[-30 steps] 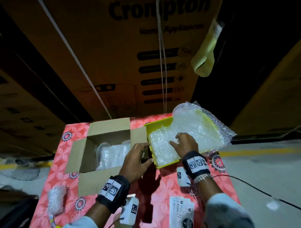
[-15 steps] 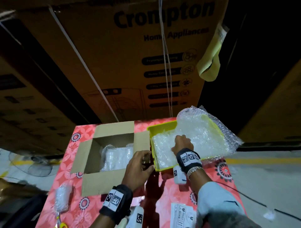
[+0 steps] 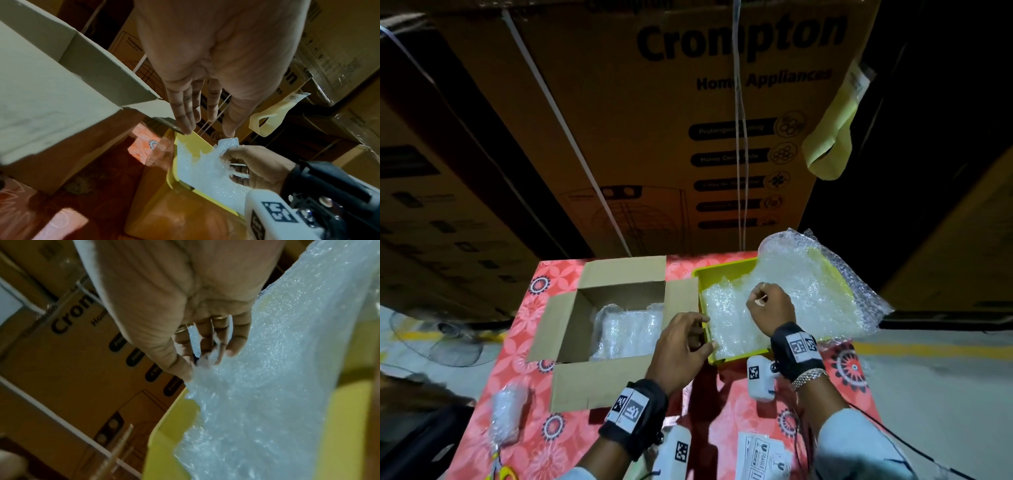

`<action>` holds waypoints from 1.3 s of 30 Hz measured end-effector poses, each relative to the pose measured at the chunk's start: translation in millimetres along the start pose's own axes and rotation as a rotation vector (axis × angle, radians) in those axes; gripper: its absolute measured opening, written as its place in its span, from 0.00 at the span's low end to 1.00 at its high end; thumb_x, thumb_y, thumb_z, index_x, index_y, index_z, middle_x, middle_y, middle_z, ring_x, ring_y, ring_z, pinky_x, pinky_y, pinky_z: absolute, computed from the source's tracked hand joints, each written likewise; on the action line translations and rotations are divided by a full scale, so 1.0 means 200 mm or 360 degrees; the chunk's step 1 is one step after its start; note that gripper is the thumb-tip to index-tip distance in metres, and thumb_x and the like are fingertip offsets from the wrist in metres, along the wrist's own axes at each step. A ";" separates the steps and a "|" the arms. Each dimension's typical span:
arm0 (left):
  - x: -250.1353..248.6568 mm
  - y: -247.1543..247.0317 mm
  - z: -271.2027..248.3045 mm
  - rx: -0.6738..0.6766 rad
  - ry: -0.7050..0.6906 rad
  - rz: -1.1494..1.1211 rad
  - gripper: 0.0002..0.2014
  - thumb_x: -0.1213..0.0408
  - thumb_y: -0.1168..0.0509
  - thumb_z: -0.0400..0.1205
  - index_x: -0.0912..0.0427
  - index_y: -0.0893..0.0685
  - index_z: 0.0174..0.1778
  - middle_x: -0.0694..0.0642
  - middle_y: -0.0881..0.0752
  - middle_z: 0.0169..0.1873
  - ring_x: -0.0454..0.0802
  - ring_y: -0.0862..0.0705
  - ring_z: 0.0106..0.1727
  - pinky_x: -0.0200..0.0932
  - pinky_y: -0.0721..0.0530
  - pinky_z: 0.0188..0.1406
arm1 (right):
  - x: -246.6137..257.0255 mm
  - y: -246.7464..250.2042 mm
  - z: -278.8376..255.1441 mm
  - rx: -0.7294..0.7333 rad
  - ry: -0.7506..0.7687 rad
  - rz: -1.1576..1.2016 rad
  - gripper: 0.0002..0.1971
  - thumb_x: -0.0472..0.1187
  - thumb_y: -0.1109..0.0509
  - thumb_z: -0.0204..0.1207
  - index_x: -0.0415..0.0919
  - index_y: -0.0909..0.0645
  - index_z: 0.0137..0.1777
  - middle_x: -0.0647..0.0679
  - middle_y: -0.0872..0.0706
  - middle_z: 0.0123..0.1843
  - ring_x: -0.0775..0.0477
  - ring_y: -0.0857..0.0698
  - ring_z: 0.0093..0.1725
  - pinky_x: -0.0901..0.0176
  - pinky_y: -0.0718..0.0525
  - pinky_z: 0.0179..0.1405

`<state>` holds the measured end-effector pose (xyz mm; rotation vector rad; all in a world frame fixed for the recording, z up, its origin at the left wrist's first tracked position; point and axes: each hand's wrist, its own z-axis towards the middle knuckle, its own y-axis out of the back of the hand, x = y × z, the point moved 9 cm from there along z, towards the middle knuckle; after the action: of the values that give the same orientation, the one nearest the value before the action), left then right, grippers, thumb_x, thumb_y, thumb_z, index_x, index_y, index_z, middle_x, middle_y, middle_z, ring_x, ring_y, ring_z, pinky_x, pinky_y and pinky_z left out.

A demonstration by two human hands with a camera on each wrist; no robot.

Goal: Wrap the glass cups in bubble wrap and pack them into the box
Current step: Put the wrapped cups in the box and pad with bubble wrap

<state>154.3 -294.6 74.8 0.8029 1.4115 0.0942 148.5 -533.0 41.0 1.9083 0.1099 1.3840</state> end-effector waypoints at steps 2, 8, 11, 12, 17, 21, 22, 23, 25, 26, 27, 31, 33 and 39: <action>-0.02 -0.03 0.04 0.0028 0.0072 -0.0149 0.19 0.60 0.21 0.79 0.48 0.17 0.64 0.48 0.15 0.54 0.43 0.14 0.53 0.31 0.16 0.51 | 0.00 0.05 -0.02 -0.0029 -0.0038 0.0366 0.08 0.32 0.28 0.76 0.43 0.19 0.38 0.49 0.13 0.39 0.48 0.14 0.42 0.56 0.18 0.45; -0.01 -0.17 0.16 0.0152 0.0419 -0.0296 0.31 0.34 0.23 0.73 0.46 0.21 0.66 0.49 0.13 0.53 0.47 0.13 0.53 0.51 0.13 0.63 | -0.04 0.12 -0.11 0.0051 -0.0329 0.1419 0.09 0.30 0.34 0.82 0.43 0.22 0.42 0.44 0.15 0.39 0.45 0.17 0.39 0.53 0.17 0.39; -0.06 -0.25 0.18 0.0280 0.0473 -0.0563 0.40 0.29 0.22 0.64 0.43 0.22 0.68 0.51 0.11 0.54 0.48 0.11 0.56 0.53 0.11 0.62 | 0.00 0.11 -0.17 0.0158 -0.0386 0.1704 0.10 0.29 0.34 0.84 0.42 0.21 0.43 0.46 0.16 0.37 0.49 0.18 0.34 0.59 0.16 0.32; -0.09 -0.27 0.17 0.0332 0.0471 -0.0672 0.37 0.34 0.19 0.68 0.45 0.23 0.69 0.53 0.10 0.54 0.48 0.10 0.55 0.51 0.10 0.60 | 0.02 0.10 -0.19 0.0195 -0.0376 0.1740 0.09 0.29 0.33 0.84 0.42 0.20 0.44 0.46 0.17 0.37 0.49 0.19 0.34 0.59 0.16 0.31; -0.10 -0.32 0.13 0.0502 0.0704 -0.1404 0.24 0.65 0.21 0.79 0.63 0.20 0.68 0.54 0.11 0.36 0.52 0.12 0.38 0.47 0.12 0.43 | 0.03 0.07 -0.26 0.0343 -0.0404 0.1991 0.11 0.31 0.30 0.82 0.34 0.17 0.63 0.32 0.09 0.54 0.36 0.09 0.47 0.48 0.08 0.41; -0.08 -0.28 0.11 0.0504 0.0649 -0.1232 0.14 0.65 0.20 0.78 0.64 0.17 0.53 0.53 0.17 0.36 0.48 0.19 0.34 0.39 0.18 0.38 | 0.03 0.06 -0.29 0.0362 -0.0359 0.1874 0.10 0.33 0.23 0.76 0.35 0.15 0.56 0.37 0.09 0.48 0.42 0.09 0.43 0.53 0.10 0.39; -0.08 -0.25 0.11 0.0473 0.0622 -0.1182 0.16 0.61 0.19 0.76 0.63 0.16 0.52 0.54 0.16 0.39 0.49 0.18 0.38 0.40 0.18 0.43 | 0.02 0.06 -0.29 0.0341 -0.0335 0.1804 0.10 0.37 0.20 0.73 0.37 0.15 0.51 0.39 0.11 0.44 0.42 0.12 0.40 0.53 0.12 0.38; -0.07 -0.22 0.11 0.0421 0.0611 -0.1162 0.19 0.57 0.18 0.73 0.63 0.16 0.52 0.56 0.14 0.43 0.51 0.16 0.44 0.44 0.18 0.50 | 0.01 0.07 -0.29 0.0307 -0.0292 0.1714 0.12 0.40 0.16 0.69 0.40 0.15 0.46 0.40 0.14 0.41 0.42 0.17 0.37 0.53 0.16 0.39; -0.07 -0.17 0.09 0.0349 0.0612 -0.1205 0.27 0.54 0.19 0.68 0.68 0.14 0.57 0.61 0.11 0.51 0.58 0.14 0.56 0.56 0.20 0.62 | 0.01 0.07 -0.30 0.0275 -0.0207 0.1579 0.13 0.43 0.13 0.67 0.44 0.16 0.38 0.43 0.22 0.37 0.44 0.27 0.37 0.52 0.26 0.40; -0.08 -0.15 0.07 0.0345 0.0609 -0.1236 0.28 0.56 0.20 0.70 0.71 0.15 0.59 0.63 0.11 0.53 0.60 0.13 0.58 0.59 0.20 0.65 | 0.03 0.06 -0.32 0.0279 -0.0168 0.1554 0.13 0.43 0.14 0.68 0.45 0.18 0.36 0.44 0.24 0.36 0.45 0.28 0.38 0.53 0.28 0.40; -0.09 -0.13 0.05 0.0342 0.0594 -0.1267 0.24 0.60 0.22 0.73 0.72 0.15 0.59 0.65 0.11 0.53 0.61 0.13 0.57 0.60 0.18 0.64 | 0.04 0.05 -0.34 0.0296 -0.0137 0.1539 0.13 0.43 0.17 0.70 0.45 0.19 0.35 0.46 0.25 0.36 0.47 0.28 0.38 0.55 0.29 0.39; -0.09 0.01 -0.01 0.0151 0.0457 -0.1165 0.07 0.72 0.30 0.86 0.64 0.23 0.47 0.49 0.17 0.28 0.43 0.17 0.31 0.35 0.18 0.32 | 0.14 -0.01 -0.41 0.0387 -0.0025 0.1480 0.14 0.36 0.24 0.79 0.40 0.24 0.36 0.47 0.26 0.34 0.50 0.25 0.37 0.61 0.26 0.37; -0.06 0.09 -0.04 0.0037 0.0388 -0.1063 0.07 0.71 0.30 0.86 0.63 0.24 0.49 0.46 0.22 0.25 0.40 0.26 0.23 0.31 0.27 0.24 | 0.16 -0.06 -0.44 0.0453 -0.0043 0.1529 0.14 0.29 0.25 0.78 0.39 0.25 0.36 0.49 0.24 0.32 0.51 0.25 0.33 0.65 0.24 0.31; 0.05 0.25 -0.13 -0.0073 0.0374 -0.1023 0.07 0.71 0.28 0.85 0.66 0.13 0.58 0.54 0.08 0.39 0.46 0.12 0.41 0.32 0.17 0.41 | 0.24 -0.12 -0.51 0.0389 0.0019 0.1380 0.11 0.25 0.20 0.71 0.38 0.16 0.39 0.35 0.10 0.44 0.42 0.12 0.45 0.57 0.14 0.46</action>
<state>152.7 -241.8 95.7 0.2761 1.8228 -0.2819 90.0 -439.5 75.3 2.2639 -0.6430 1.9982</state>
